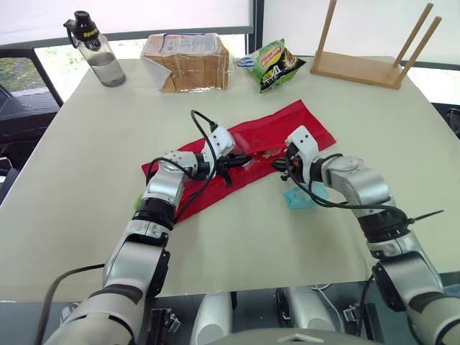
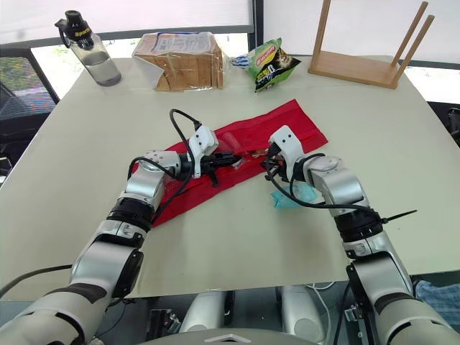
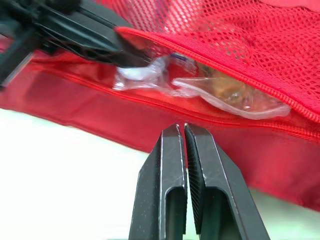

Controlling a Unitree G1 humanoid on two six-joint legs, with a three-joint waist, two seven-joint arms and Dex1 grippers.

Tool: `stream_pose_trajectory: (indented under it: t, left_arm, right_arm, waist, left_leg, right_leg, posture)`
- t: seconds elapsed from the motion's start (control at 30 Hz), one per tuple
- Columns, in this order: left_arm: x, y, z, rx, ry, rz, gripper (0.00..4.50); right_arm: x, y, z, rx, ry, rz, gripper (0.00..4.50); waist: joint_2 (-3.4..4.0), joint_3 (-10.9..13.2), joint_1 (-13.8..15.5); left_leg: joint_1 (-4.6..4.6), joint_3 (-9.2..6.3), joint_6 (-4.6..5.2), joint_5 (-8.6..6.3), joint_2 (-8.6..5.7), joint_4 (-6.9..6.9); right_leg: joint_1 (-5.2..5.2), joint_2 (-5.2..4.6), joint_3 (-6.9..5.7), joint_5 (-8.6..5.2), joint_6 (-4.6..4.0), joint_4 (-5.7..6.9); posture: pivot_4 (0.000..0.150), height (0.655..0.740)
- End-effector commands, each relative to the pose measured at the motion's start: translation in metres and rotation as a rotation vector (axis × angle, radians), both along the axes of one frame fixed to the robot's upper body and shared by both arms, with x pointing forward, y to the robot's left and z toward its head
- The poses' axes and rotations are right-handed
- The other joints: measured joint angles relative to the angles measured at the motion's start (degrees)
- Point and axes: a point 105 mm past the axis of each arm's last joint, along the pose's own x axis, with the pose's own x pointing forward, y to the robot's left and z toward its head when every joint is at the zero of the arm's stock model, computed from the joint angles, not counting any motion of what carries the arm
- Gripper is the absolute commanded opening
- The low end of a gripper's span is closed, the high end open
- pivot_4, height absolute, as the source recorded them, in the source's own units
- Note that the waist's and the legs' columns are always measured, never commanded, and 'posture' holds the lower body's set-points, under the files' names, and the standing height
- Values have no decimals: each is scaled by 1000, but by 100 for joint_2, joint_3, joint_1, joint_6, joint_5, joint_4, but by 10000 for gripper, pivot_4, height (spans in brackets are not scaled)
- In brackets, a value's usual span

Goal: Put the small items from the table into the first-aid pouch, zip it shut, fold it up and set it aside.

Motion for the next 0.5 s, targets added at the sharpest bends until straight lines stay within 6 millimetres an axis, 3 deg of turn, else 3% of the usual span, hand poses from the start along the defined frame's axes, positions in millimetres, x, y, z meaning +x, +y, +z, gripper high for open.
stream_pose_trajectory:
  t: [0.03, 0.2, 0.3, 0.5]
  left_arm:
    - [0, 2, 2, 11, -9, -1, 0]
    - [-1, 2, 2, 15, -9, -4, 0]
    - [-1, 2, 3, 16, -9, -5, 0]
    - [-3, 2, 2, 18, -6, -9, 0]
  right_arm:
    - [2, -1, 16, 50, -48, -33, 1953]
    - [17, 2, 20, 89, -57, -95, 1953]
    - [28, 1, 10, 63, -54, -139, 1953]
    - [35, 10, 9, 61, -70, -134, 1953]
  waist:
    - [0, 0, 11]
    - [0, 0, 11]
    - [0, 0, 7]
    - [0, 0, 4]
  left_leg:
    - [-1, 1, 0, 0, 0, 1]
    - [-2, 3, 0, 0, -1, 1]
    - [-2, 4, 0, 0, -1, 2]
    - [-2, 5, 0, 0, -1, 1]
  right_leg:
    - [0, -1, 0, 0, 0, -1]
    - [0, -3, 1, 0, 0, -3]
    - [1, -3, 1, 0, 0, -3]
    - [0, -3, 3, 0, 0, -4]
  posture:
    - [1500, 7400]
    - [1500, 7400]
    - [1500, 7400]
    - [1500, 7400]
